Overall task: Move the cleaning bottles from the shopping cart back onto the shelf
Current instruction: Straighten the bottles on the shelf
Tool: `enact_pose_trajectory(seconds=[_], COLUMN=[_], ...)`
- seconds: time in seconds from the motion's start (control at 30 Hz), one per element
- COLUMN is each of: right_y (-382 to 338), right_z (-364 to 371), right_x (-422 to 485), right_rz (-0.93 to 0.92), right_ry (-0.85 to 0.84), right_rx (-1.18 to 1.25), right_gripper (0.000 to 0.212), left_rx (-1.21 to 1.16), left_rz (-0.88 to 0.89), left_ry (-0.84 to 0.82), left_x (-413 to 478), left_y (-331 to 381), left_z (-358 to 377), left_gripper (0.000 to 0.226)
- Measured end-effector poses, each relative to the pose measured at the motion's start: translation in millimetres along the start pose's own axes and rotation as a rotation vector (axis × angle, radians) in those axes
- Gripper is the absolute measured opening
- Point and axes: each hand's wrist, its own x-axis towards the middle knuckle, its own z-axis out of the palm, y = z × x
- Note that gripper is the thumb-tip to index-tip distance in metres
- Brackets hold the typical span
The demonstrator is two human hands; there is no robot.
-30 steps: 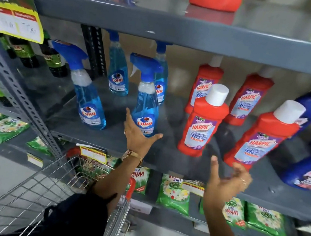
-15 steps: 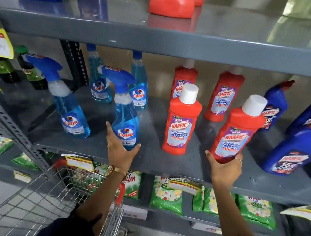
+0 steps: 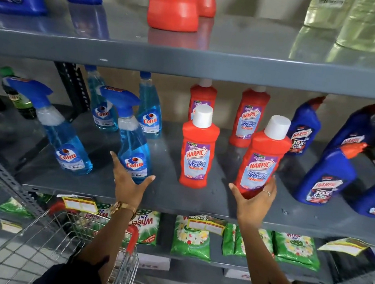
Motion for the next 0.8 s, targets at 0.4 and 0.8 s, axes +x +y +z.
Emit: enact_pose_trajectory(seconds=[0.4,0.8], right_y=[46,71], right_z=[-94,-108], right_x=[81,109], right_rz=[0.001,-0.040], right_ry=[0.204,0.166], right_rx=[-0.111,-0.040], right_gripper=[0.134,0.113], left_rx=[0.431,0.526], left_rz=[0.672,0.443], left_ry=[-0.341,-0.335], left_x=[-152,-168], left_y=[37,63], left_z=[101,134], left_gripper=[0.044,0.057])
